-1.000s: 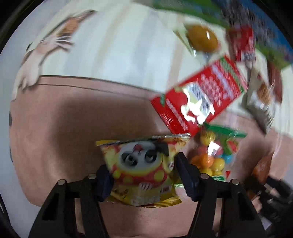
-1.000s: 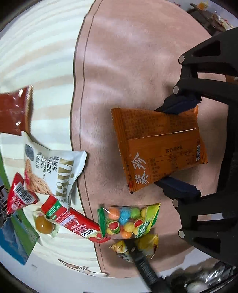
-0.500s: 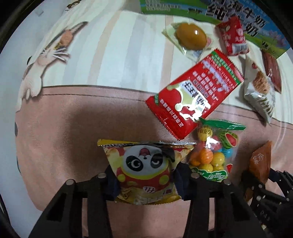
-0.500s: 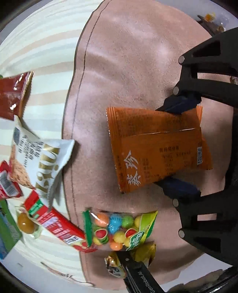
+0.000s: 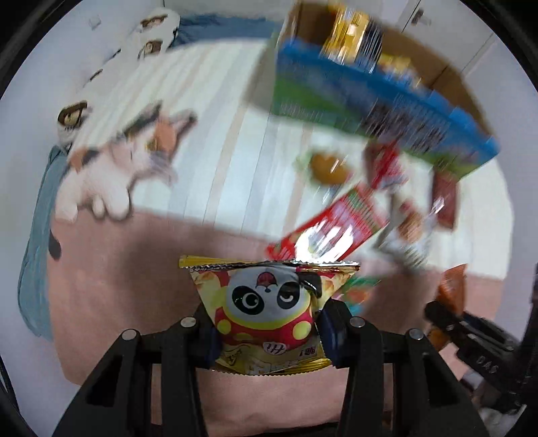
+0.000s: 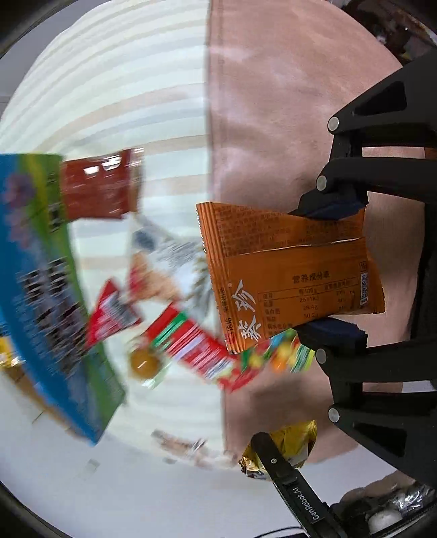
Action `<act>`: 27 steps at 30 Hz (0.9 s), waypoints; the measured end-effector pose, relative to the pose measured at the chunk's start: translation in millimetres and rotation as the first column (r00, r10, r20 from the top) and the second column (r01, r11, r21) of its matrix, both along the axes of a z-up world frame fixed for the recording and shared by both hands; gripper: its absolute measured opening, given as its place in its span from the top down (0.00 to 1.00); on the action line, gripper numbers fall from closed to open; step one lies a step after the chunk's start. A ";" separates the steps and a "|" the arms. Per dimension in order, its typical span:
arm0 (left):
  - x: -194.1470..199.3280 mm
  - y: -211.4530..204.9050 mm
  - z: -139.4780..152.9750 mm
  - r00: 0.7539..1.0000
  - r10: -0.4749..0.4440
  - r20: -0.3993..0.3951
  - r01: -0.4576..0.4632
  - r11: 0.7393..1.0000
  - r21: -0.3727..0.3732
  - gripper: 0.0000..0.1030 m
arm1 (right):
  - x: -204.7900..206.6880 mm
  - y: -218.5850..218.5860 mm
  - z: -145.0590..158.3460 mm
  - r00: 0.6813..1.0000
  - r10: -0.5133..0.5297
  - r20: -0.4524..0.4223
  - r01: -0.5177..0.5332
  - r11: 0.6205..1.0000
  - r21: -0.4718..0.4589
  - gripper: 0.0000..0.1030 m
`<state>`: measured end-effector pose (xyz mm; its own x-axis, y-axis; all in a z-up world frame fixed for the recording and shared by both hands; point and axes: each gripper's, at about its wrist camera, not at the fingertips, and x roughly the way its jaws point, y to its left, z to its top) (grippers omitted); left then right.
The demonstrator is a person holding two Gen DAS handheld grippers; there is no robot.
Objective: Organize snacks
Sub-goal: 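Carry both packets into the box and open both tools to drop them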
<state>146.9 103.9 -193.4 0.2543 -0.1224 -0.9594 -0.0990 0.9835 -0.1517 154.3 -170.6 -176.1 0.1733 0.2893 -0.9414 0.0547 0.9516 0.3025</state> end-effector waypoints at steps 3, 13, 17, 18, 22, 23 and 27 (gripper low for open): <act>18.3 -2.4 44.7 0.997 -0.016 0.072 0.018 0.999 -0.031 0.58 | 22.4 -9.7 36.5 0.998 -0.013 0.063 0.009 0.999 0.052 0.51; 147.7 -56.3 118.6 0.977 -0.149 0.155 0.169 0.978 -0.125 0.58 | 135.0 -34.6 142.9 0.962 -0.059 0.268 0.033 0.994 0.101 0.51; 208.7 -84.2 114.9 0.975 -0.202 0.090 0.214 0.965 -0.150 0.58 | 183.7 -56.9 153.2 0.957 -0.081 0.278 0.063 0.995 0.071 0.51; 224.7 -91.8 110.6 0.975 -0.211 0.065 0.218 0.964 -0.150 0.58 | 195.2 -60.9 153.3 0.959 -0.086 0.271 0.071 0.995 0.065 0.51; 273.3 -117.9 82.8 0.968 -0.248 -0.026 0.240 0.954 -0.179 0.58 | 238.6 -70.8 136.5 0.974 -0.083 0.212 0.081 0.997 0.018 0.51; 286.1 -125.2 72.1 0.964 -0.261 -0.058 0.246 0.950 -0.191 0.58 | 245.7 -73.6 130.4 0.978 -0.082 0.193 0.082 0.997 0.008 0.51; 310.5 -139.4 33.7 0.947 -0.280 -0.159 0.241 0.944 -0.225 0.58 | 264.3 -80.0 95.3 0.988 -0.097 0.120 0.099 0.995 -0.009 0.51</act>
<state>457.3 -35.5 -159.7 0.0068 -0.3541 -0.9352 0.1109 0.9297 -0.3512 418.5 -250.6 -80.8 0.3114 0.2514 -0.9164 0.1124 0.9479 0.2982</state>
